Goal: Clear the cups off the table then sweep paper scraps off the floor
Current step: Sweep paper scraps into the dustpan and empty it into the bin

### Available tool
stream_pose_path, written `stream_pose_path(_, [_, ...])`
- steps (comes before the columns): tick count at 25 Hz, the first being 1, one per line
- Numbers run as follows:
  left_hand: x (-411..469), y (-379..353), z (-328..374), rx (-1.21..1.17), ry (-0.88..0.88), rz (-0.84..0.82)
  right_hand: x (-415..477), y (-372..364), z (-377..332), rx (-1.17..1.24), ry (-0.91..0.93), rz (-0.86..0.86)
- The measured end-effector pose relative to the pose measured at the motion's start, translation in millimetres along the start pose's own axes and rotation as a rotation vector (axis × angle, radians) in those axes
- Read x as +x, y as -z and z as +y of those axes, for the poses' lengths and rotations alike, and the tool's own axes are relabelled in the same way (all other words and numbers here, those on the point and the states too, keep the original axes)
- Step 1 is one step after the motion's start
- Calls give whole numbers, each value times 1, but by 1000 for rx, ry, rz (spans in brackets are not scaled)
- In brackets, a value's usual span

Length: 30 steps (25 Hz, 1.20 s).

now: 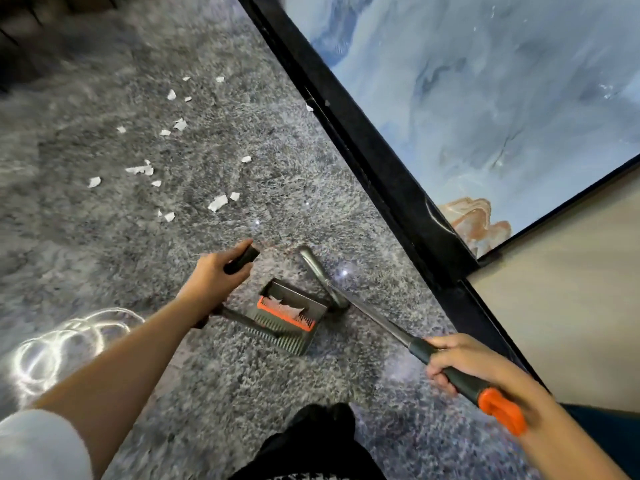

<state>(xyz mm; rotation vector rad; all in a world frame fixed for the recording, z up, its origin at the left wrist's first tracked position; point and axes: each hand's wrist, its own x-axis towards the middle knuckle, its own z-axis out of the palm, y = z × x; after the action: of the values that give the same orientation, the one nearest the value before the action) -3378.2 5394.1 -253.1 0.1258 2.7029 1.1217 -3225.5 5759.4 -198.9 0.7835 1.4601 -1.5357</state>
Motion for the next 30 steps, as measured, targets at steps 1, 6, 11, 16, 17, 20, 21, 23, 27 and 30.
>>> stream_pose_path(1, [-1, 12, -7, -48, 73, 88, 7, 0, -15, -19, 10, 3])
stream_pose_path(6, [-9, 72, -39, -60, 220, 382, 57, -13, -115, -130, 69, 33])
stream_pose_path(11, [22, 131, -81, -121, 265, 452, 122, -55, -230, -150, 69, 46])
stream_pose_path(16, [82, 171, -114, -94, 229, 392, 178, -102, -326, -201, 41, 43])
stream_pose_path(17, [95, 181, -121, -87, 231, 387, 190, -111, -345, -219, 42, 41])
stream_pose_path(20, [133, 204, -136, -84, 240, 359, 216, -135, -400, -275, 43, 45])
stream_pose_path(21, [143, 209, -138, -83, 238, 340, 224, -139, -417, -281, 39, 43])
stream_pose_path(23, [171, 219, -143, -89, 244, 315, 248, -144, -457, -302, 43, 47])
stream_pose_path(27, [233, 236, -149, -90, 301, 308, 298, -150, -544, -315, 34, 75])
stream_pose_path(30, [278, 245, -150, -66, 331, 315, 339, -150, -612, -358, 54, 111])
